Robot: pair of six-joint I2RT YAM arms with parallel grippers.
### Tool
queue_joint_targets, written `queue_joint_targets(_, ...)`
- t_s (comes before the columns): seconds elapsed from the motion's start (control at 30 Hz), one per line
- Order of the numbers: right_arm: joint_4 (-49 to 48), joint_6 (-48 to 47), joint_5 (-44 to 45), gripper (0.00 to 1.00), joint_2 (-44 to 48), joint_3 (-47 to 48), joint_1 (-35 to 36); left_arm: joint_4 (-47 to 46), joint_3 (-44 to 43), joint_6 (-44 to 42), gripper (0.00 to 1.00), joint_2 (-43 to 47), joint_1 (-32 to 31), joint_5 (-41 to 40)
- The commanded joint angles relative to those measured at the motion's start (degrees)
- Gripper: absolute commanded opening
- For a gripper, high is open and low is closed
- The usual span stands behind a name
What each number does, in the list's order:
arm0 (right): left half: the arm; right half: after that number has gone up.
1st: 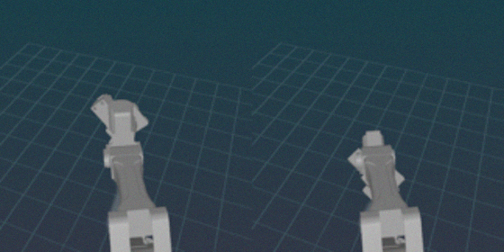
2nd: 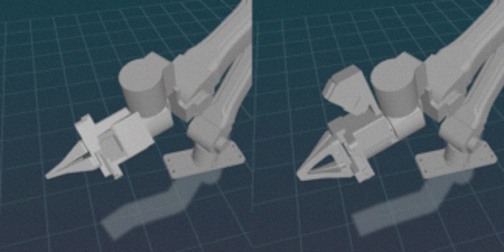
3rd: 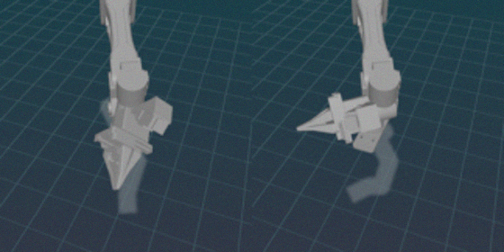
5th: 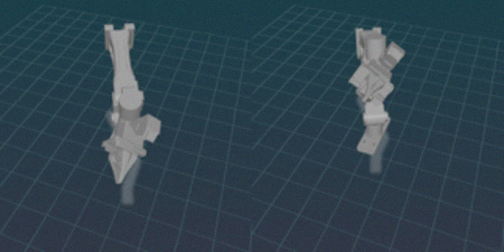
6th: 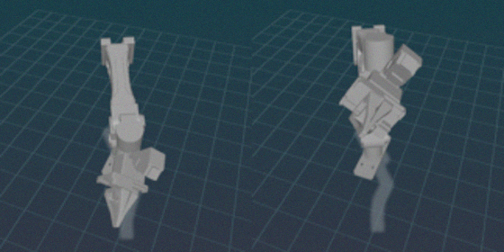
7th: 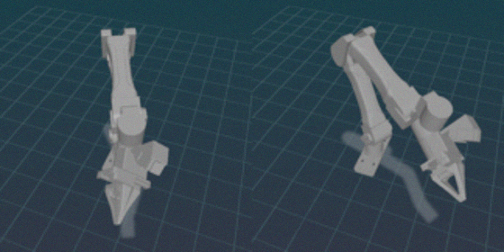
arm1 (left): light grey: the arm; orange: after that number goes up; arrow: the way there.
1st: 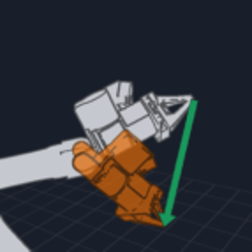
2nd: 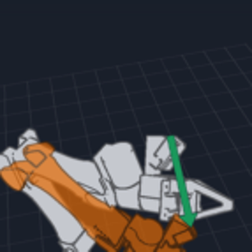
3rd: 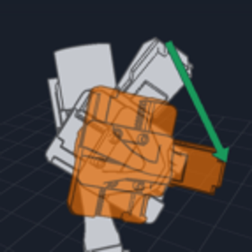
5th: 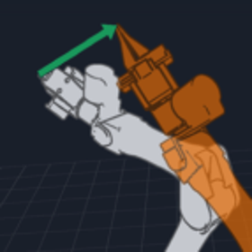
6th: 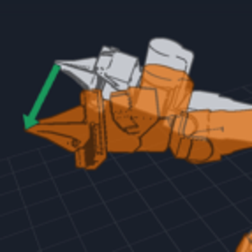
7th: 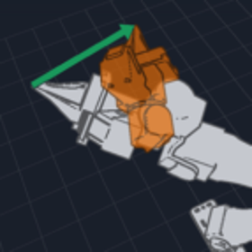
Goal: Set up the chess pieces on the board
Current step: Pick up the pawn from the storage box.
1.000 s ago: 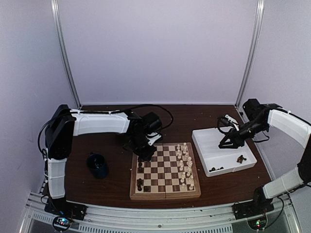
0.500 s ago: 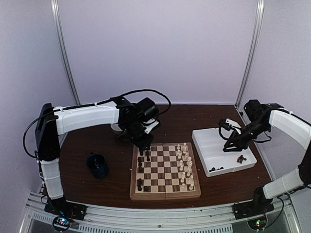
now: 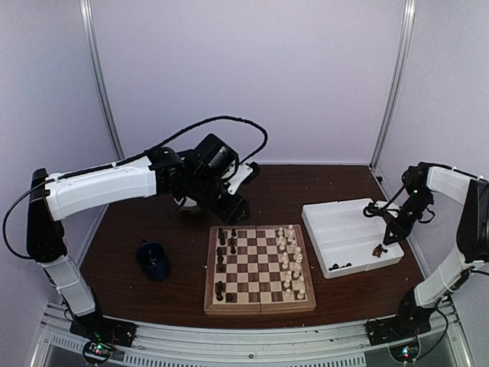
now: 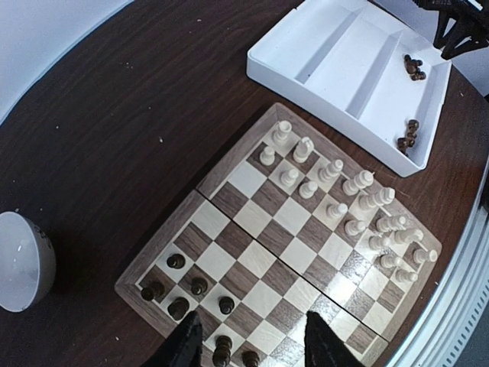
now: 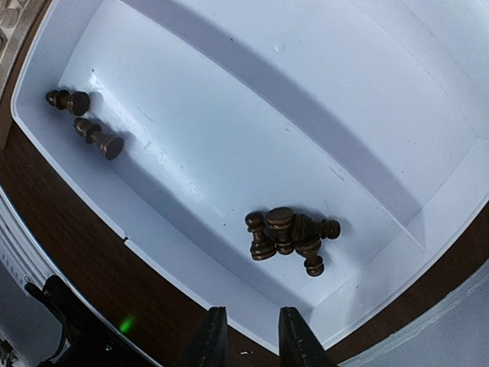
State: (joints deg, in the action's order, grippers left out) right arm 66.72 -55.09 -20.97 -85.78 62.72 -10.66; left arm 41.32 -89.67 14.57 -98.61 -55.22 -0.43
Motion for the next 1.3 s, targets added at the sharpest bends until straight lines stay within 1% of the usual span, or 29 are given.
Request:
queue_joint_targets(0.0,-0.79,-2.36,5.36,0.28,-3.05,0.68,-0.5,-5.26,-0.66,-2.11,0.45,-2.62,0.22,0.26)
queue_joint_targets(0.13,-3.03,-2.37,8.63,0.29,-6.66,0.41,-0.48,-8.4,-0.84,-2.56,0.46,-2.82,0.22,3.88)
queue_joint_targets(0.23,-5.38,-3.04,11.71,0.29,-8.48,-0.41,-0.51,-9.85,-0.98,-3.11,0.46,-2.82,0.22,4.62)
queue_joint_targets(0.4,-7.5,-4.38,13.36,0.28,-12.09,-0.95,-0.51,-10.46,-2.14,-3.68,0.47,-3.87,0.2,4.49)
queue_joint_targets(0.7,-10.32,-4.9,11.46,0.28,-18.36,-0.82,-0.16,-12.88,-5.02,-2.28,0.47,-6.95,0.26,6.06)
queue_joint_targets(0.73,-10.35,-5.04,10.96,0.27,-18.68,-0.88,-0.08,-13.0,-5.54,-2.08,0.47,-7.29,0.27,6.4)
queue_joint_targets(0.8,-9.76,-5.28,10.0,0.19,-19.1,-0.72,0.01,-13.22,-6.42,-1.61,0.47,-8.09,0.28,7.08)
queue_joint_targets(0.9,-7.46,-5.39,8.3,0.1,-17.45,-0.42,0.03,-13.96,-7.42,-0.4,0.47,-9.3,0.23,8.21)
queue_joint_targets(1.0,-5.1,-5.18,5.08,0.09,-13.01,-0.32,0.03,-17.38,-7.25,2.11,0.47,-10.36,0.25,10.38)
queue_joint_targets(1.13,-0.67,-3.87,-2.41,0.09,-7.12,0.99,0.1,-23.24,-7.37,7.0,0.47,-12.2,0.18,15.05)
queue_joint_targets(1.27,1.11,-2.22,-6.87,0.09,-3.04,1.65,1.08,-28.7,-8.21,11.76,0.47,-14.77,-0.13,18.87)
